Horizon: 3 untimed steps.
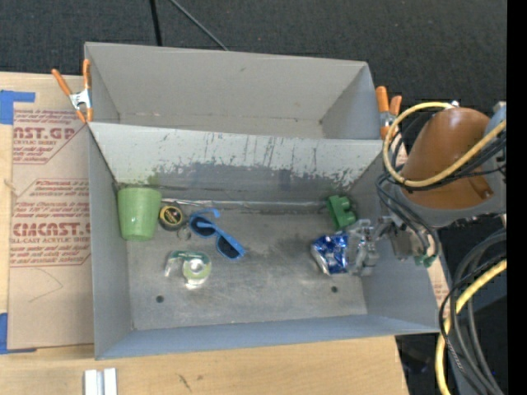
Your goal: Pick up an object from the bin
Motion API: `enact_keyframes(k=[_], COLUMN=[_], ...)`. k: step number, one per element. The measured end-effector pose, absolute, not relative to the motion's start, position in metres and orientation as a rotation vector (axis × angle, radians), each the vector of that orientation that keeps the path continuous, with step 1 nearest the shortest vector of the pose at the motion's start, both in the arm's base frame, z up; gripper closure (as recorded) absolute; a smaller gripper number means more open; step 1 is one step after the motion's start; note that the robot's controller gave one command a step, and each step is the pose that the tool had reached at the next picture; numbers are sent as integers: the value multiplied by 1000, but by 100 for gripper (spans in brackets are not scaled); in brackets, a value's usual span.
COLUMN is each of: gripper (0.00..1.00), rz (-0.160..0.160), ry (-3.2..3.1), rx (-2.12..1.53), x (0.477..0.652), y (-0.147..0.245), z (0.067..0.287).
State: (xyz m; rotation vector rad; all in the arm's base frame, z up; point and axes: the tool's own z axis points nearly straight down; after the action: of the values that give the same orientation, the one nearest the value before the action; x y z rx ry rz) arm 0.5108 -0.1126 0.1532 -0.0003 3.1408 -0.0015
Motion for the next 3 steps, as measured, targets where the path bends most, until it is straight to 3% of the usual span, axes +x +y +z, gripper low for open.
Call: enact_keyframes(k=[1,2,3], gripper=[100,0,0], rz=[3,-1,-1], ry=[3111,3111,3037], rx=[430,432,819], x=[529,529,526], y=[-64,-66,-99], z=[143,144,82])
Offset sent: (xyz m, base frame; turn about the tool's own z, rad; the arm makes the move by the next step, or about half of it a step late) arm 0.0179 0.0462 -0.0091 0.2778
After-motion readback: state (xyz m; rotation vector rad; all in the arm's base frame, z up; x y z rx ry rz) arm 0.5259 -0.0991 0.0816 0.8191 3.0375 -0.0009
